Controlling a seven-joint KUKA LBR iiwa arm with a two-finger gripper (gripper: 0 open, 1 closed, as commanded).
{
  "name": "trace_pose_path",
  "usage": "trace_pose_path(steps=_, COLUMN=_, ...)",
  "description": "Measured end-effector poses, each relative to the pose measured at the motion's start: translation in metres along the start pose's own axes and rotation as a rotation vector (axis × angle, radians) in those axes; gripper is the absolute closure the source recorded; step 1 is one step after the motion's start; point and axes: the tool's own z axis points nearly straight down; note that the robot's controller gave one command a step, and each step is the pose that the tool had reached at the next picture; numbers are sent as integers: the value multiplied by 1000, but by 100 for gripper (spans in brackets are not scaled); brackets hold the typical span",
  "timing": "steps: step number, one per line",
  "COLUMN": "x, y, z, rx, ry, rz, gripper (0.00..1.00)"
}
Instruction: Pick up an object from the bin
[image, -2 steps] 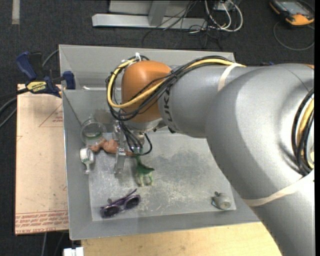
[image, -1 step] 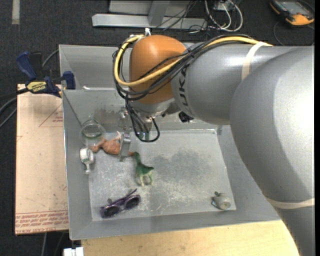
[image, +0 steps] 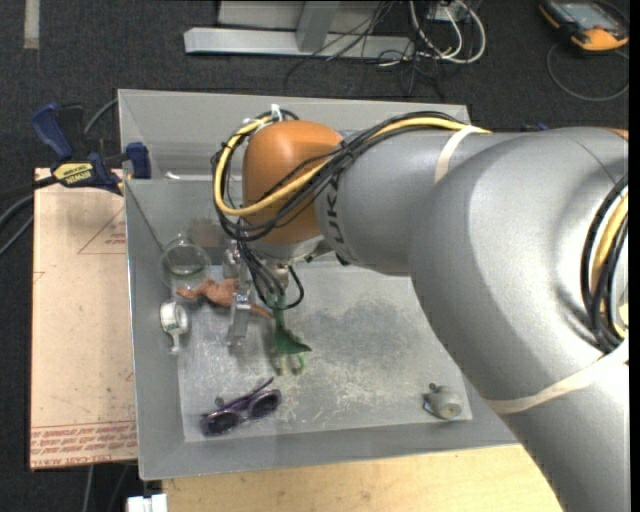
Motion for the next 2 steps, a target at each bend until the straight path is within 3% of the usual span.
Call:
trace_pose_path(steps=1, x=8, y=17, z=1, rx=3, ry=6, rz=89, gripper=0)
trace_pose_path(steps=2, x=0, y=0, z=0, rx=-1, ry=-2, rz=1, gripper=100)
